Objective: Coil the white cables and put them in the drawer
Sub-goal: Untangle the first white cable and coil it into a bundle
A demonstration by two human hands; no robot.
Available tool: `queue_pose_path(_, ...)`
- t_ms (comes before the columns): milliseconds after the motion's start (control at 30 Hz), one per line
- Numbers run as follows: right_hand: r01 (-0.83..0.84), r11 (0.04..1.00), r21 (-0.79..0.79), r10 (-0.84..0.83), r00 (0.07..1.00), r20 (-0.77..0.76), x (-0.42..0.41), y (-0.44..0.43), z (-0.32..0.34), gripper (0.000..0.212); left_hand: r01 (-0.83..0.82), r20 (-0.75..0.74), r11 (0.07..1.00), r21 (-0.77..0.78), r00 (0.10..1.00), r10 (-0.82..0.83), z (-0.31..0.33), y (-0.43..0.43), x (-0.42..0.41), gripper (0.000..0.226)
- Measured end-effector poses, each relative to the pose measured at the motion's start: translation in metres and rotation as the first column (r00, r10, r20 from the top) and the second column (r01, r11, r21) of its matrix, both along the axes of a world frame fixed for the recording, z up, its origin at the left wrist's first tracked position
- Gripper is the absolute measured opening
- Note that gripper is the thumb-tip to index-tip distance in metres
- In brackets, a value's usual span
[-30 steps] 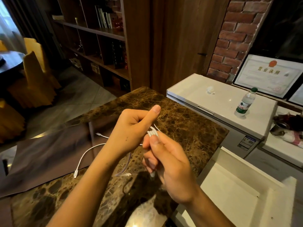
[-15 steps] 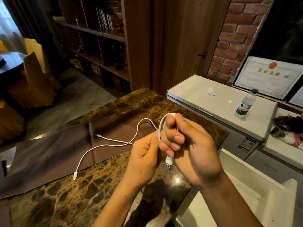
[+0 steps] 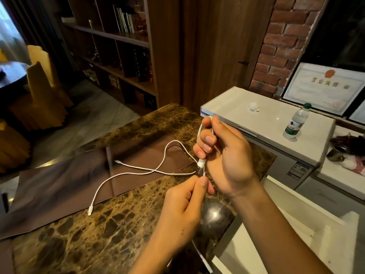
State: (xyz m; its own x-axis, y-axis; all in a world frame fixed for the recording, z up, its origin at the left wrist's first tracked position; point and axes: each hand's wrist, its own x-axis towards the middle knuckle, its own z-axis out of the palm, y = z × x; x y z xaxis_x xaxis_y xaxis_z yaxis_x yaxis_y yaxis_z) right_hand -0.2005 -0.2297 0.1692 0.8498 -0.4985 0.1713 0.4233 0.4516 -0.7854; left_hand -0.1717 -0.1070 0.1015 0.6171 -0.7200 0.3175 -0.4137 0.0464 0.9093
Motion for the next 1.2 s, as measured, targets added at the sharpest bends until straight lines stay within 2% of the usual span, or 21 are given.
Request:
queue_pose_path(167,0.074,0.975,-0.208,-0.087,0.995,-0.050,0.003,0.002,-0.012,0.026,-0.013,0.105,0.994,0.105,0.994,0.002,0.014,0.008,-0.005,0.036)
queue_pose_path(300,0.072,0.915,-0.397,-0.111,0.991,-0.077,0.003,0.005,-0.020,0.031,-0.060,0.209,0.983,0.176,0.978,0.023,0.028,0.016,0.001,0.037)
queue_pose_path(467,0.050,0.827,-0.560,-0.120,0.989,-0.089,0.000,0.010,-0.029,0.042,-0.109,0.317,0.970,0.219,0.948,0.035,0.049,0.025,0.016,0.046)
queue_pose_path(633,0.029,0.792,-0.609,-0.096,0.992,-0.077,0.000,0.020,-0.040,0.049,-0.122,0.391,0.962,0.244,0.920,0.017,0.070,0.028,0.031,0.051)
queue_pose_path(800,0.022,0.829,-0.558,-0.069,0.996,-0.062,0.003,0.028,-0.044,0.047,-0.123,0.504,0.953,0.276,0.863,-0.035,0.082,0.026,0.046,0.054)
queue_pose_path(933,0.003,0.783,-0.622,-0.079,0.993,-0.094,0.001,0.039,-0.054,0.055,-0.143,0.521,0.952,0.271,0.853,-0.021,0.100,0.022,0.059,0.058)
queue_pose_path(1033,0.020,0.756,-0.654,-0.120,0.987,-0.109,-0.001,0.048,-0.057,0.045,-0.131,0.524,0.949,0.286,0.851,-0.040,0.108,0.015,0.067,0.052)
queue_pose_path(1200,-0.006,0.785,-0.619,-0.089,0.988,-0.123,-0.005,0.060,-0.054,0.040,-0.050,0.427,0.966,0.254,0.902,-0.066,0.106,0.003,0.078,0.054)
